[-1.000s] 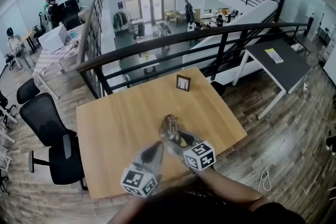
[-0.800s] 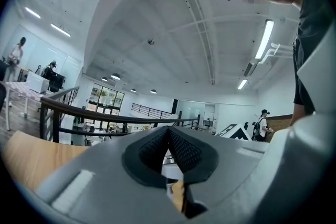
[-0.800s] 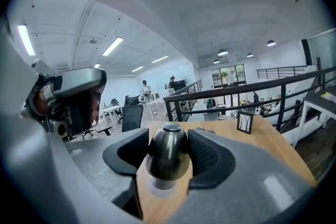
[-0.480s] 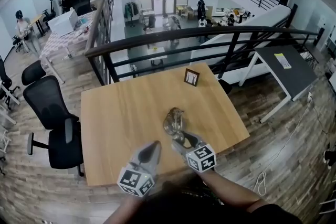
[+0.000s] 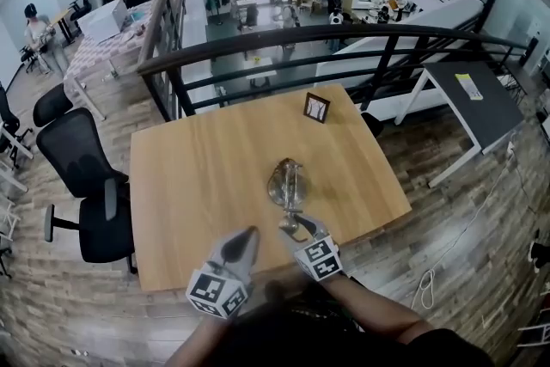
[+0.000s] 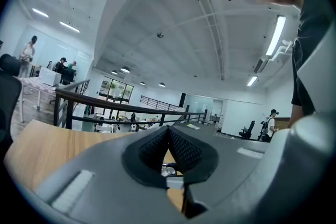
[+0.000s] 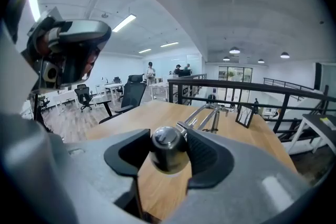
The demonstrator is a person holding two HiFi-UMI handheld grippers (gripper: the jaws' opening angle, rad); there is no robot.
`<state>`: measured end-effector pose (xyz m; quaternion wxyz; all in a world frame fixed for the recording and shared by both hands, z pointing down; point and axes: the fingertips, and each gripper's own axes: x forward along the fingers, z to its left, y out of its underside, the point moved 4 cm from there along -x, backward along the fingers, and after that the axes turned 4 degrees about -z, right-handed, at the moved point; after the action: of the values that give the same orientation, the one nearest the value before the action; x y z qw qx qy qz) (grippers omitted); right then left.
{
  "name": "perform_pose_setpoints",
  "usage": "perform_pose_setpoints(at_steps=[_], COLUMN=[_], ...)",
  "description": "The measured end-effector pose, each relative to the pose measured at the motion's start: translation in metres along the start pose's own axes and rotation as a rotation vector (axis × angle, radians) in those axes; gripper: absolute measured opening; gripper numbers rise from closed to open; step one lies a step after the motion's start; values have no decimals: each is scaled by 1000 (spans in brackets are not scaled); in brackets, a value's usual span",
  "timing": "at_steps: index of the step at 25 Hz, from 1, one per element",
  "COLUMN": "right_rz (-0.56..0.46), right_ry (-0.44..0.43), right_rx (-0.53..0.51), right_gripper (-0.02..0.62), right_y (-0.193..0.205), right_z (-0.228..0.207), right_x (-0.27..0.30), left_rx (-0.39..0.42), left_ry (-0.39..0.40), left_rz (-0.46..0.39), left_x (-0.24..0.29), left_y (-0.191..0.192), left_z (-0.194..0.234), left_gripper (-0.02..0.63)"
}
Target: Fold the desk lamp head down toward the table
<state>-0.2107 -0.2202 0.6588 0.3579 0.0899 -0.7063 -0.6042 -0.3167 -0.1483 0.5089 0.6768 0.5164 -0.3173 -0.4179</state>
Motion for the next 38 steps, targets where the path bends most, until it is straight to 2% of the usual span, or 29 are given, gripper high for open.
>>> perform_pose_setpoints(at_steps=[3,9,15,24,30,38], right_rz=[37,116,144,167,170,198], right_ry=[-3,11,24,26,38,13], right_rx=[-37,-182,-250,-283,-347,-326], right_gripper=[215,213,213,207,201,201], right_y=[16,52,79,98,108,107], right_z=[5,5,-2,-10,-14,-16], right_x=[10,29,51,70,80,82], left_rx=[-10,-30,-41,-53,-64,-66], left_ry=[2,-13,-30,-40,-46,-35], left_rz=[18,41,54,73,93,100], left_x=[0,-1,-4,-3,-5,-4], left_y=[6,16,22,29,36,38], left_z=[3,9,14,17,17,11], left_gripper=[2,2,2,2,2,2])
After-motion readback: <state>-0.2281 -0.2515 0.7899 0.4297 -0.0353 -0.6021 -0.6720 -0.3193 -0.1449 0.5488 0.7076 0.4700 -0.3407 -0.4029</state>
